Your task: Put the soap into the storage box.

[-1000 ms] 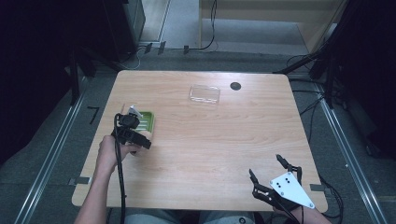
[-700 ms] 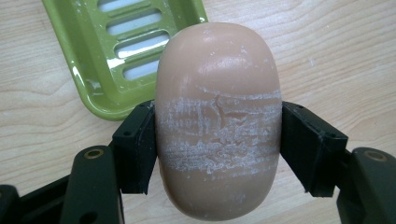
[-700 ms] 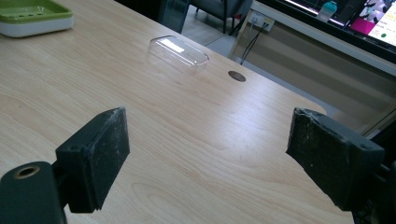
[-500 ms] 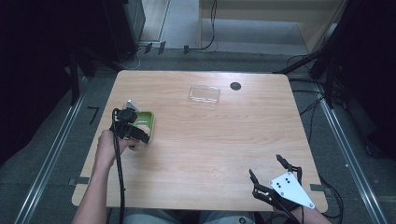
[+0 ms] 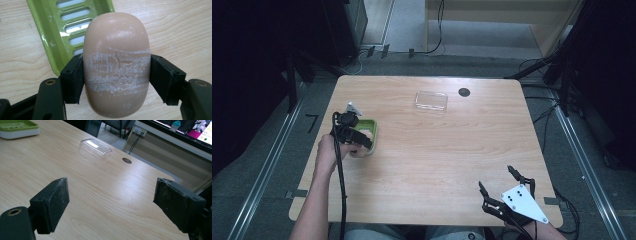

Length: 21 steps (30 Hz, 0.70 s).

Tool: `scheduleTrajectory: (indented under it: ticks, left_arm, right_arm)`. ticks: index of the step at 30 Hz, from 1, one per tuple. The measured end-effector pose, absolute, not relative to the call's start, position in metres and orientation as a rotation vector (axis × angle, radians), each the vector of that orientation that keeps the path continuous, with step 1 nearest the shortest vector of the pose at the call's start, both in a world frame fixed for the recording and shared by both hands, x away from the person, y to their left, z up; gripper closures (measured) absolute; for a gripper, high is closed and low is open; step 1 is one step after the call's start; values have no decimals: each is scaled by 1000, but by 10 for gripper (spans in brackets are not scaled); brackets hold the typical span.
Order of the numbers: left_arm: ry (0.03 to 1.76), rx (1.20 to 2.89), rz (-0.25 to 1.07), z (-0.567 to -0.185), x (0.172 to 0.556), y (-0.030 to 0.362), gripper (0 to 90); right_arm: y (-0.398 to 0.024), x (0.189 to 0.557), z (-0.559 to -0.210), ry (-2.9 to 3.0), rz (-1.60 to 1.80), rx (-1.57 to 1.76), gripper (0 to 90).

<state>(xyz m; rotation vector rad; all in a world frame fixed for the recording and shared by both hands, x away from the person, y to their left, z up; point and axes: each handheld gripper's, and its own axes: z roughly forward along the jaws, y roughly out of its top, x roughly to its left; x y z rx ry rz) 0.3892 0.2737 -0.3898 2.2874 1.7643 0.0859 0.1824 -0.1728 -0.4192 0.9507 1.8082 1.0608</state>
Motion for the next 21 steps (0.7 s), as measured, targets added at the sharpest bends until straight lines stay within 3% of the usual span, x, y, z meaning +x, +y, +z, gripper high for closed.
scheduleTrajectory:
  ticks: [21]
  left_arm:
    - [1798, 2261, 110, -395, 410, 286, 342]
  right_arm:
    - [-173, 182, -419, 1815, 1060, 946, 133]
